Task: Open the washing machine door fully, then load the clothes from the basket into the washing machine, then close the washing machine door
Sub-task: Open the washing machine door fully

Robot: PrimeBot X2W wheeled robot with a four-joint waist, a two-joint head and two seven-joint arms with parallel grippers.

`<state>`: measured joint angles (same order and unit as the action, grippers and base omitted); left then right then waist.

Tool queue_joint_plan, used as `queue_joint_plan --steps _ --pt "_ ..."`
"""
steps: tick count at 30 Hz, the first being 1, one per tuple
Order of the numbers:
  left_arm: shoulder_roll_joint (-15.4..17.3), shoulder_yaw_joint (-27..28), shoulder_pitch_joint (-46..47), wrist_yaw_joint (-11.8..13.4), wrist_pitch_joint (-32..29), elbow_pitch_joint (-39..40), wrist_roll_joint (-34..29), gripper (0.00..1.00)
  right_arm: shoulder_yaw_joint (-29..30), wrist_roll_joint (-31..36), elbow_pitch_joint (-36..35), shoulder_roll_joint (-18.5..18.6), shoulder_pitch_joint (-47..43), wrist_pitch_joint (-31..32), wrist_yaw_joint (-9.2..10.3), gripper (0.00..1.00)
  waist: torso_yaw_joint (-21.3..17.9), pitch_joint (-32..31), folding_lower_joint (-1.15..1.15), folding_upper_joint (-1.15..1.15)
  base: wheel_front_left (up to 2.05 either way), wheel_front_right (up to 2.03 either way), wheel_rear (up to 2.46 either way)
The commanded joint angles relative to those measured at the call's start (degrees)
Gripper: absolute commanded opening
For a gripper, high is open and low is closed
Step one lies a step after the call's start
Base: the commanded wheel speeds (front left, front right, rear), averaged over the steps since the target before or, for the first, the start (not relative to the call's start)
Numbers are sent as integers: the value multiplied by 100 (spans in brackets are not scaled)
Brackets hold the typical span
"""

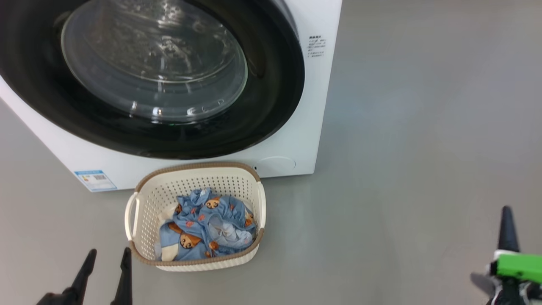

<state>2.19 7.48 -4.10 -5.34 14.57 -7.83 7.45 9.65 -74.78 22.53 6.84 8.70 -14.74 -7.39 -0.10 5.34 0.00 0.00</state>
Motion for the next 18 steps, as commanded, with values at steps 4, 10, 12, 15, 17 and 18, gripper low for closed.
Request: queue_joint_plan --steps 4,10,12,15,17,18 --pt "69 210 366 -60 43 85 42 100 -127 -883 -213 359 430 267 -10 0 98 307 0 0 0 0 0" --pt "69 214 585 -105 43 45 99 100 -78 -1684 -223 602 760 1161 -10 0 168 729 0 0 0 0 0" --pt "69 210 659 -117 43 19 153 100 -76 -1773 -190 666 916 1407 -10 0 190 877 0 0 0 0 0" --pt "69 215 762 -133 43 47 142 100 -66 -1857 -170 715 1236 1707 -10 0 199 1101 0 0 0 0 0" --pt "69 232 821 -145 43 58 127 100 -53 -1885 -188 741 1476 1884 -10 0 209 1239 0 0 0 0 0" --pt "69 246 847 -150 43 61 120 100 -52 -1876 -191 753 1594 1951 -10 0 216 1304 0 0 0 0 0"
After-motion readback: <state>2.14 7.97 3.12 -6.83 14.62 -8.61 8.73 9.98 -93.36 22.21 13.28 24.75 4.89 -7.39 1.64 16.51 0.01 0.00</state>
